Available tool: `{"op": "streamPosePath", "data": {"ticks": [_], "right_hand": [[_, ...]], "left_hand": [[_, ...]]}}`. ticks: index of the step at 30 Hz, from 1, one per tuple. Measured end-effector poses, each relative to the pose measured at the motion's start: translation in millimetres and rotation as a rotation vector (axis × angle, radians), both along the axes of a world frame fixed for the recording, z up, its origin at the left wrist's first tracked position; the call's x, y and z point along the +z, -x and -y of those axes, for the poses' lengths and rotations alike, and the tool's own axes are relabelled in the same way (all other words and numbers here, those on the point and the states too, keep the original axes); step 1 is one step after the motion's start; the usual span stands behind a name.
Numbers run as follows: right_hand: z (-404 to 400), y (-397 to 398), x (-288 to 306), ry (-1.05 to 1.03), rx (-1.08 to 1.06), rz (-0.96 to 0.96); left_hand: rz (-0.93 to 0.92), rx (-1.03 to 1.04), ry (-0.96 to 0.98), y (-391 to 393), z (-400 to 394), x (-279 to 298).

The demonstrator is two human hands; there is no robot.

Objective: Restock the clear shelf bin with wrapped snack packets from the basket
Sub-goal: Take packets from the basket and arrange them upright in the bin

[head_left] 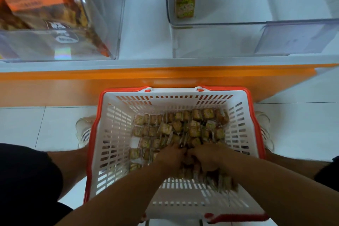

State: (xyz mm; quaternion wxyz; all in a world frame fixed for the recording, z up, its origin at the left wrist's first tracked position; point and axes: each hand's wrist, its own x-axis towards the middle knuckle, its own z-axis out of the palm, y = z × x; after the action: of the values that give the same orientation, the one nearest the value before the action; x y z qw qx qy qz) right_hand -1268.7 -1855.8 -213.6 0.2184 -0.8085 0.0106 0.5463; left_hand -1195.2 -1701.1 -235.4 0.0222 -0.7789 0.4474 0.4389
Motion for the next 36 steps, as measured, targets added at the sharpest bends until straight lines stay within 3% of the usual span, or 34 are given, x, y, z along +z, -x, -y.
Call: {"op": "streamPosePath", "data": {"ticks": [4,11,14,17,19,22,24,26,29,33,36], "right_hand": [[9,1,16,-0.001,-0.205,0.180],[14,-31,67,0.205,-0.314,0.343],[15,-42,105,0.203,-0.314,0.382],[18,-62,172,0.094,-0.291,0.452],[21,-72,226,-0.033,-0.407,0.538],[30,-74,306,-0.463,-0.738,0.475],[41,-71,347,-0.697,-0.834,0.396],[49,-69,371,-0.824,-0.868,0.399],[48,-75,383,-0.903,-0.995,0.481],[42,-88,388,-0.807,-1.091,0.596],[44,-95,388,-0.730,-1.119,0.683]], "left_hand": [[-0.015,0.255,0.023,-16,-6,10],[-0.101,0.718,0.051,-47,-16,42],[-0.170,0.798,0.136,-59,-9,73],[-0.295,0.829,0.258,-77,4,125],[-0.343,0.836,0.311,-91,13,171],[-0.479,0.861,0.434,-106,20,237],[-0.670,0.945,0.539,-112,19,277],[-0.725,0.974,0.644,-119,19,310],[-0.691,0.983,0.788,-128,19,345],[-0.566,0.903,0.922,-130,21,369],[-0.678,0.927,0.938,-129,27,378]]}}
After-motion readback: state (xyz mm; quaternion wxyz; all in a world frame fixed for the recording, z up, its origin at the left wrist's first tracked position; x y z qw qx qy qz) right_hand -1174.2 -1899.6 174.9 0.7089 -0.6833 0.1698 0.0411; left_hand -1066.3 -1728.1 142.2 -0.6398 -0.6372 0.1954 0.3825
